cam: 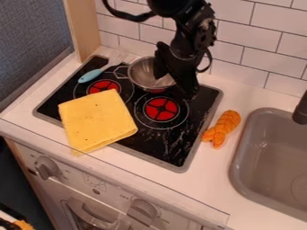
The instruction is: Put the silver pot on the yellow cloth.
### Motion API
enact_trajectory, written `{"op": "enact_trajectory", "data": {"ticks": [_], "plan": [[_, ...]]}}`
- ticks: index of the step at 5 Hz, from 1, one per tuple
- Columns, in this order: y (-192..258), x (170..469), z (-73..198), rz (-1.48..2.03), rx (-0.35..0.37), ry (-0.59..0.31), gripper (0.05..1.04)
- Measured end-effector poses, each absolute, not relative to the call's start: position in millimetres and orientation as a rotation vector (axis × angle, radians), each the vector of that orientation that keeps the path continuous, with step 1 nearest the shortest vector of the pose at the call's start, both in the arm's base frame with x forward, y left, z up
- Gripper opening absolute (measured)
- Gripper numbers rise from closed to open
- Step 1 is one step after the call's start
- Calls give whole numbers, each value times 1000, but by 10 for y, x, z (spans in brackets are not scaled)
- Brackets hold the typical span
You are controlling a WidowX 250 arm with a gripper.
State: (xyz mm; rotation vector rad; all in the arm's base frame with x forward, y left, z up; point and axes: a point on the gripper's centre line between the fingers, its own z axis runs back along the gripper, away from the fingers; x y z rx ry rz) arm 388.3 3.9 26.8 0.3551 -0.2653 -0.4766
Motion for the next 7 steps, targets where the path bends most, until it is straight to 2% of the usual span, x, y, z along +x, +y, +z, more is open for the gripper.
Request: {"op": "enact_trajectory", "data": {"ticks": [1, 2, 3, 4, 5, 7], "plan": [[-8, 3977, 208, -497, 356, -263, 938], [-45, 4010, 177, -514, 381, -263, 645], [-63, 4007, 141, -524, 373, -258, 341], [-89, 3990, 137, -531, 364, -245, 158], [-95, 3977, 149, -517, 363, -242, 91], [-127, 3920, 184, -518, 364, -240, 87]]}}
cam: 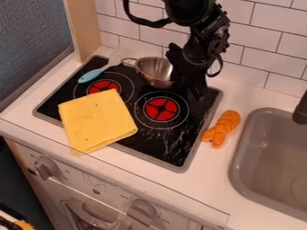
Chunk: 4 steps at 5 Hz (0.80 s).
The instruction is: Put the silver pot on the yellow cloth.
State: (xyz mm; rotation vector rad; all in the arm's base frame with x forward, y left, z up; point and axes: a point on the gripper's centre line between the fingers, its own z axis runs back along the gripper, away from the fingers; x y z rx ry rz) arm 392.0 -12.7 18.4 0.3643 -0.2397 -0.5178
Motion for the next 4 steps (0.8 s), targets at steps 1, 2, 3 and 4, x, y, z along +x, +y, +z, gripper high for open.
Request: {"op": "enact_trajectory", "data": {"ticks": [1, 2, 3, 4], "plan": [[-152, 3923, 223, -490, 323, -277, 87], [-76, 4007, 306, -429, 309, -300, 87], [-49, 4039, 582, -404, 328, -353, 87], [-29, 3900, 762, -420, 339, -367, 87]]}}
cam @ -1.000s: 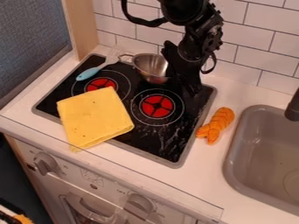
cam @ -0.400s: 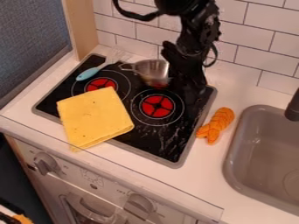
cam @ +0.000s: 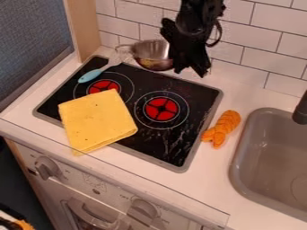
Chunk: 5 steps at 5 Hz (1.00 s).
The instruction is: Put the silver pot on the yellow cloth.
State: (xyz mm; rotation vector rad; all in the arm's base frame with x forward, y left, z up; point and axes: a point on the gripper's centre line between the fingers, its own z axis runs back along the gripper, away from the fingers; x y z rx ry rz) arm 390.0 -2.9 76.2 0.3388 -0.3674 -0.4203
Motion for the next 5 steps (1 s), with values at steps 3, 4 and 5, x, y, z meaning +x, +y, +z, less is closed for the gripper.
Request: {"op": "enact_trajectory", "data": {"ticks": [3, 4, 5], "plan": [[60, 3239, 1012, -393, 370, -417, 87], [243, 2961, 1079, -329, 416, -439, 87], [398, 2775, 1022, -276, 461, -435, 87]]}}
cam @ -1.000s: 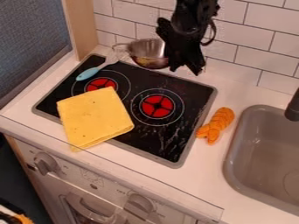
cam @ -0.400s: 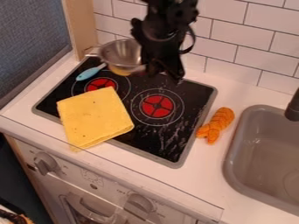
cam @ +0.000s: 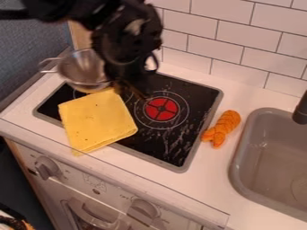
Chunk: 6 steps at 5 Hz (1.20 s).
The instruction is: Put the silver pot on the yellow cloth.
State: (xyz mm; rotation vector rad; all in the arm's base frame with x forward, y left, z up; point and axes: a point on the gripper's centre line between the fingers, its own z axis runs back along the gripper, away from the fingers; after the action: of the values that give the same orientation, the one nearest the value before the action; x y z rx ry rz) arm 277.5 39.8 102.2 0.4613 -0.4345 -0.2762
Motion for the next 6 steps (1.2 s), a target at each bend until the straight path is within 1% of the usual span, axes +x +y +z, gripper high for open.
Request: {"op": "enact_trajectory", "data": {"ticks": [1, 2, 3, 4, 5, 6], "plan": [[546, 2655, 937, -209, 498, -435, 87], [587, 2670, 810, -170, 518, -456, 87], [634, 2694, 635, -182, 551, -413, 87], [634, 2812, 543, -187, 538, -426, 87], [633, 2850, 431, -195, 534, -405, 87], [613, 2845, 338, -192, 514, -388, 87]]}}
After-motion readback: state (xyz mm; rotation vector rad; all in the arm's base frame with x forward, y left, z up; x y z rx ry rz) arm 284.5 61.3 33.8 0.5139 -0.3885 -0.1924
